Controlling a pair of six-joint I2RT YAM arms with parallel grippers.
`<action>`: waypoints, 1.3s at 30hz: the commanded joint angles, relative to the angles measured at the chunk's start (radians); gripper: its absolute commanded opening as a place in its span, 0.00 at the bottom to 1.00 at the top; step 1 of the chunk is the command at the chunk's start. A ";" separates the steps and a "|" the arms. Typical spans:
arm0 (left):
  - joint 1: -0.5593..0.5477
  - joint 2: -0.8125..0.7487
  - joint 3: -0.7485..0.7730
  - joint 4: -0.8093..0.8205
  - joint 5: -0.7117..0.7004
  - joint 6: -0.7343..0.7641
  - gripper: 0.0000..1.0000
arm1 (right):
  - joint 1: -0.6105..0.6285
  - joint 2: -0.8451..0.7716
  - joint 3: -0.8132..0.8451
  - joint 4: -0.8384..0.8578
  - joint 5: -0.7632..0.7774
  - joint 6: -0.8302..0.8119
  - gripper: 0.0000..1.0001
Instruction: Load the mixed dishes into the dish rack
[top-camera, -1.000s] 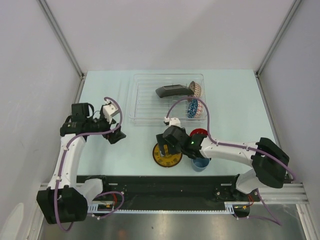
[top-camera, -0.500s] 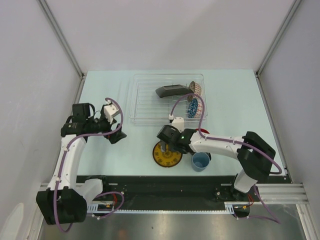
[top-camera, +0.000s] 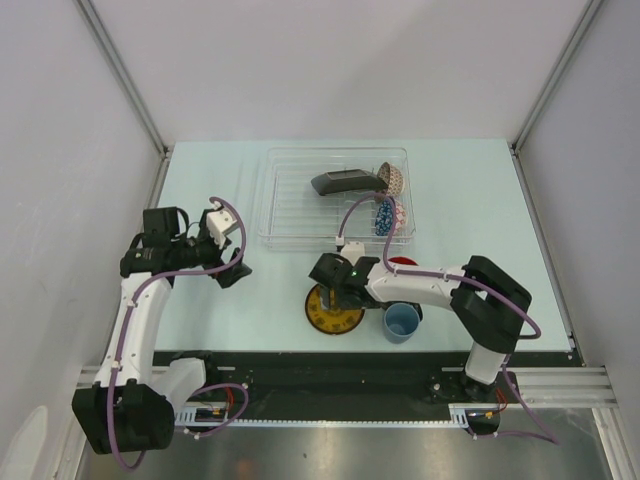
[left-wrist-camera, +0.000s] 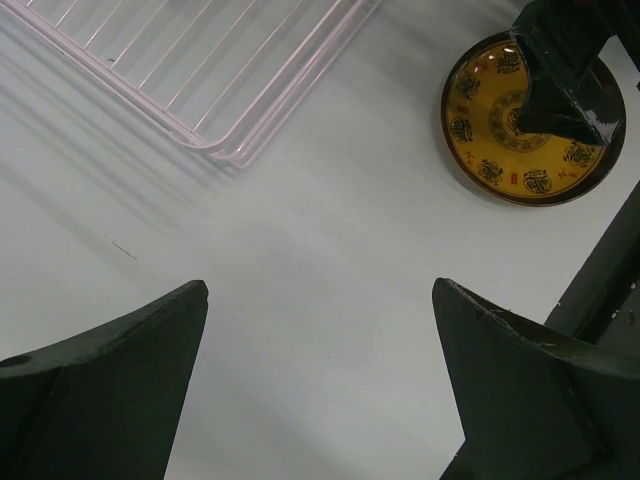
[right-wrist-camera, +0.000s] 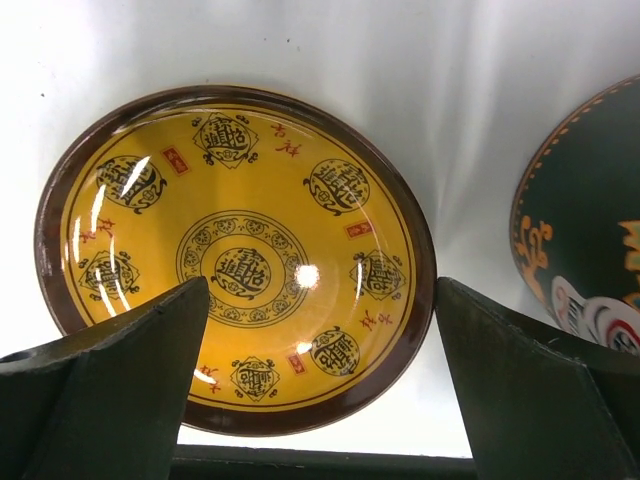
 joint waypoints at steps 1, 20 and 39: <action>-0.008 -0.029 0.010 0.004 -0.004 0.017 1.00 | -0.011 0.018 0.030 0.021 -0.049 0.022 1.00; -0.004 -0.007 -0.024 -0.141 -0.093 0.250 1.00 | -0.024 0.103 0.123 0.123 -0.270 -0.061 1.00; -0.422 0.031 -0.229 -0.011 -0.230 0.353 0.99 | -0.065 0.103 0.123 0.124 -0.351 -0.064 0.91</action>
